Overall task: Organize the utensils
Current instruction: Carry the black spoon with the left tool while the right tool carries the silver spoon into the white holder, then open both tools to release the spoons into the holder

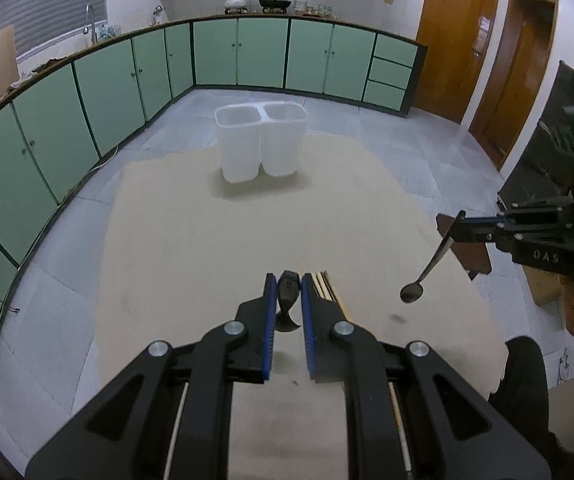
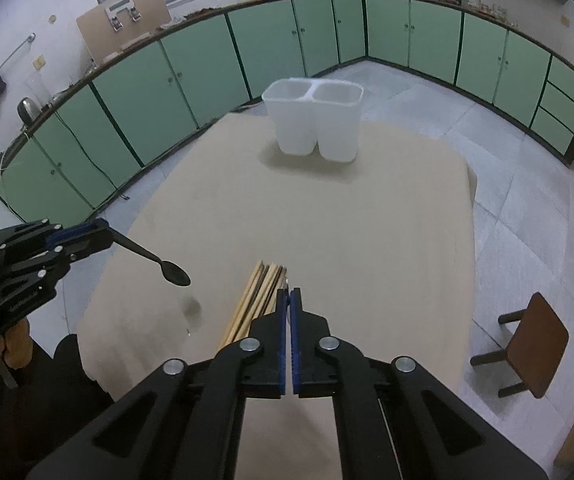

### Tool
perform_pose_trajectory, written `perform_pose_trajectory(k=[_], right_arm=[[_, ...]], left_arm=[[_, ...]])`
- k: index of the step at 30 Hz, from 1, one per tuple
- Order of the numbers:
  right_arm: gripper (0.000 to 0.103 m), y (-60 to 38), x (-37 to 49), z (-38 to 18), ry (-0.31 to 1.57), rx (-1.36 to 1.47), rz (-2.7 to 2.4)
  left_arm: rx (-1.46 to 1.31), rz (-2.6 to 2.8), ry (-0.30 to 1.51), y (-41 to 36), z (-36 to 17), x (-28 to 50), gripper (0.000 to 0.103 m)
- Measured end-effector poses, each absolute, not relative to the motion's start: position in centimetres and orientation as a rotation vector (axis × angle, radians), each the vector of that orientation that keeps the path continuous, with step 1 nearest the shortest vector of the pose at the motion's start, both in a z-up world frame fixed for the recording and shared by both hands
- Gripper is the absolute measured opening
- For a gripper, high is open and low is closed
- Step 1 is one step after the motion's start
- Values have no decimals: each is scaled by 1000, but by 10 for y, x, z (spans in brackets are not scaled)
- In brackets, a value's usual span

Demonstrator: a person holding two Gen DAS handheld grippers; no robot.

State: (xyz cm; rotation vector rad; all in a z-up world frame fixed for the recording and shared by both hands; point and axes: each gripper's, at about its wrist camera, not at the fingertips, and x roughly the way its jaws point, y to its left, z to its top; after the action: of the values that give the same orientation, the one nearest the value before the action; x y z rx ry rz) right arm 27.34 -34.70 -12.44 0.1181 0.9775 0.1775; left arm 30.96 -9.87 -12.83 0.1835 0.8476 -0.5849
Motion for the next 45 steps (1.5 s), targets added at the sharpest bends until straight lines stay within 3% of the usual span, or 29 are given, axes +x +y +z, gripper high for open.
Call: perform_pose_trajectory(k=[11, 24, 28, 36, 38, 41, 43, 45], right_arm=[[2, -355, 325, -75, 910, 101, 184], [2, -384, 461, -3, 804, 157, 139], [2, -392, 500, -14, 787, 170, 120], [2, -407, 553, -86, 856, 223, 96], [3, -406, 556, -100, 875, 220, 97], [8, -410, 551, -111, 879, 222, 77], [20, -415, 545, -107, 865, 235, 68], [25, -420, 533, -99, 843, 240, 60]], left_arm=[[174, -573, 783, -123, -75, 375, 11], [138, -524, 711, -175, -29, 499, 11], [103, -505, 714, -191, -42, 542, 11], [76, -492, 807, -208, -117, 592, 12], [68, -488, 814, -205, -126, 596, 13], [62, -479, 821, -200, -132, 596, 26], [58, -476, 809, -192, -127, 591, 33], [54, -476, 775, -176, -112, 576, 39]])
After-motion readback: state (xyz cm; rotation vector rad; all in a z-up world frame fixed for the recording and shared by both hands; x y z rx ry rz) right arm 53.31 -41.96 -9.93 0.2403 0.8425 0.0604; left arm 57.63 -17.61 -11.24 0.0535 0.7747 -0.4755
